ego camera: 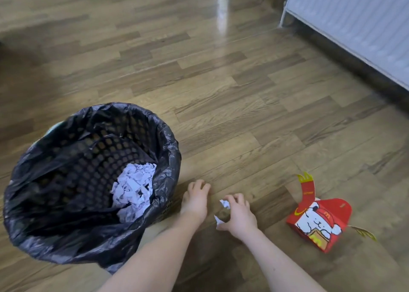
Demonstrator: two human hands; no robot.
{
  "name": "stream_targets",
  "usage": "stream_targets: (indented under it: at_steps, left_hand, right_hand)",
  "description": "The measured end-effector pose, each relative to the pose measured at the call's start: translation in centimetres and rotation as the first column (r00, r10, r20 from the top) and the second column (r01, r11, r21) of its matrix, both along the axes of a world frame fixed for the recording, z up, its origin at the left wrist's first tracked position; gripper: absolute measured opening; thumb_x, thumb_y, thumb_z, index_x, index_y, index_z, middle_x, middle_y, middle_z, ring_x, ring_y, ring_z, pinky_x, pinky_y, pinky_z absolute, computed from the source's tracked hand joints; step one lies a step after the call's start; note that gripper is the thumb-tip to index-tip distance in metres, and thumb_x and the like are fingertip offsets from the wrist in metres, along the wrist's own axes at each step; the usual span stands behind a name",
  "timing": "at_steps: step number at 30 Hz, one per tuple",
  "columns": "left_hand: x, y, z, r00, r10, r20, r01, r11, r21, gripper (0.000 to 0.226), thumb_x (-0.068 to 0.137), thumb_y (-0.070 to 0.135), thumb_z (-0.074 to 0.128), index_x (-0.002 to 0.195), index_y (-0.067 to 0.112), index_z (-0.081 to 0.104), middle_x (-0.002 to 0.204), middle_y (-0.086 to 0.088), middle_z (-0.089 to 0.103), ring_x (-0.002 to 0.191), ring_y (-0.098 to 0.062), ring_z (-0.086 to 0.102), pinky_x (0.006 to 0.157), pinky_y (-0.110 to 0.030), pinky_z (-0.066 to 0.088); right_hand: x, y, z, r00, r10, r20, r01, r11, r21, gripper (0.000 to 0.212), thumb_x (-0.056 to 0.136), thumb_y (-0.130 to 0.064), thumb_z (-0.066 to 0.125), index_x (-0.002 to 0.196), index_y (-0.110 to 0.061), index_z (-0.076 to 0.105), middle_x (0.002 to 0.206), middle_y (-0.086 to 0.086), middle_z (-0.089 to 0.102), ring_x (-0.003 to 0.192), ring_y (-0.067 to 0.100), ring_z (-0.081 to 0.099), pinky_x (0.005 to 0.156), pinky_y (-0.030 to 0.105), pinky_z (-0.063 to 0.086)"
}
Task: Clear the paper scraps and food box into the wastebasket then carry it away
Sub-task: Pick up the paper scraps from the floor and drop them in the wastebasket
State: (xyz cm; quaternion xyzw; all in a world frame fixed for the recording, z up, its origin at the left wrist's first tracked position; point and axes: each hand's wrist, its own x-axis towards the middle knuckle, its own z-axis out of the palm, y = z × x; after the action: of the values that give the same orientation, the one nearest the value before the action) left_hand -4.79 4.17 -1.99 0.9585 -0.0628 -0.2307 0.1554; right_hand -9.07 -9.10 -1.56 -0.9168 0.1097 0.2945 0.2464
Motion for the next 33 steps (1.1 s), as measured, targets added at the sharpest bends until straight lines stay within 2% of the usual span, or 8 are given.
stream_targets:
  at_steps: [8, 11, 14, 18, 22, 26, 29, 33]
  left_hand:
    - [0.6, 1.5, -2.1, 0.979, 0.193, -0.067, -0.193, 0.981, 0.005, 0.018, 0.088, 0.005, 0.038, 0.099, 0.014, 0.049, 0.114, -0.011, 0.044, 0.096, -0.027, 0.039, 0.078, -0.035, 0.039]
    - [0.1, 1.7, -2.6, 0.99, 0.114, -0.088, -0.115, 0.993, -0.002, 0.023, 0.086, -0.001, 0.037, 0.1, 0.012, 0.051, 0.116, -0.012, 0.046, 0.102, -0.031, 0.044, 0.081, -0.035, 0.039]
    - [-0.8, 1.2, -1.9, 0.99, 0.072, -0.119, -0.067, 0.997, 0.046, 0.027, 0.087, -0.004, 0.04, 0.108, 0.01, 0.047, 0.121, -0.012, 0.044, 0.109, -0.032, 0.045, 0.088, -0.039, 0.043]
    - [-1.5, -0.9, 2.3, 0.992, 0.053, -0.112, -0.061, 0.996, -0.069, 0.027, 0.084, -0.005, 0.039, 0.103, 0.012, 0.047, 0.117, -0.011, 0.05, 0.104, -0.029, 0.046, 0.087, -0.039, 0.043]
    - [-1.8, -2.7, 9.5, 0.995, 0.1, -0.001, -0.095, 0.944, -0.316, 0.013, 0.089, 0.01, 0.036, 0.094, 0.017, 0.046, 0.097, -0.004, 0.058, 0.089, -0.021, 0.048, 0.076, -0.037, 0.045]
    - [-1.4, -2.1, 15.8, 0.963, 0.267, -0.027, -0.227, 0.757, -0.613, 0.025, 0.091, 0.029, 0.039, 0.112, 0.022, 0.05, 0.11, 0.007, 0.059, 0.099, -0.014, 0.059, 0.088, -0.036, 0.052]
    - [-0.2, 0.1, 20.0, 0.927, 0.374, 0.024, -0.243, 0.648, -0.722, 0.031, 0.087, 0.041, 0.039, 0.098, 0.022, 0.059, 0.104, -0.003, 0.064, 0.1, -0.025, 0.06, 0.091, -0.042, 0.049]
    - [0.5, 7.2, 25.0, 0.812, 0.481, 0.33, -0.227, 0.782, -0.581, 0.03, 0.092, 0.034, 0.033, 0.086, 0.008, 0.048, 0.09, -0.008, 0.051, 0.079, -0.028, 0.054, 0.074, -0.045, 0.046]
  right_hand:
    - [-0.2, 1.5, -1.9, 1.0, -0.023, 0.021, 0.023, 1.0, -0.01, 0.037, 0.077, -0.024, 0.069, 0.107, -0.018, 0.048, 0.119, 0.003, 0.046, 0.113, 0.024, 0.048, 0.082, 0.036, 0.046]
    - [-0.4, 1.6, -2.2, 0.995, -0.05, 0.086, 0.049, 0.999, 0.01, 0.016, 0.086, -0.018, 0.055, 0.101, -0.012, 0.056, 0.114, 0.008, 0.056, 0.106, 0.028, 0.056, 0.082, 0.035, 0.045]
    - [-0.8, 1.3, -1.7, 0.99, -0.093, 0.102, 0.091, 0.995, 0.029, 0.016, 0.088, -0.017, 0.051, 0.099, -0.01, 0.061, 0.109, 0.009, 0.061, 0.101, 0.029, 0.059, 0.076, 0.032, 0.043]
    - [-0.4, 0.7, 2.2, 0.915, -0.357, 0.187, 0.316, 0.924, 0.218, 0.004, 0.087, -0.015, 0.055, 0.09, -0.016, 0.057, 0.095, 0.006, 0.057, 0.083, 0.021, 0.055, 0.072, 0.024, 0.035]
    - [1.8, 1.4, 10.2, 0.766, -0.592, 0.252, 0.398, 0.744, 0.537, 0.008, 0.087, -0.014, 0.054, 0.082, -0.019, 0.049, 0.081, 0.004, 0.06, 0.074, 0.021, 0.055, 0.07, 0.031, 0.042]
    - [3.9, 3.3, 18.7, 0.701, -0.629, 0.335, 0.256, 0.661, 0.705, 0.014, 0.088, -0.016, 0.052, 0.081, -0.029, 0.05, 0.079, 0.001, 0.067, 0.075, 0.019, 0.064, 0.07, 0.039, 0.052]
    - [5.4, 5.8, 23.6, 0.714, -0.589, 0.378, 0.086, 0.61, 0.788, 0.02, 0.088, -0.012, 0.054, 0.088, -0.031, 0.06, 0.079, 0.002, 0.071, 0.077, 0.017, 0.067, 0.072, 0.036, 0.054]
    - [6.9, 10.5, 26.7, 0.785, -0.515, 0.344, -0.012, 0.542, 0.84, 0.024, 0.086, -0.012, 0.06, 0.073, -0.032, 0.064, 0.069, 0.003, 0.071, 0.066, 0.013, 0.065, 0.068, 0.04, 0.055]
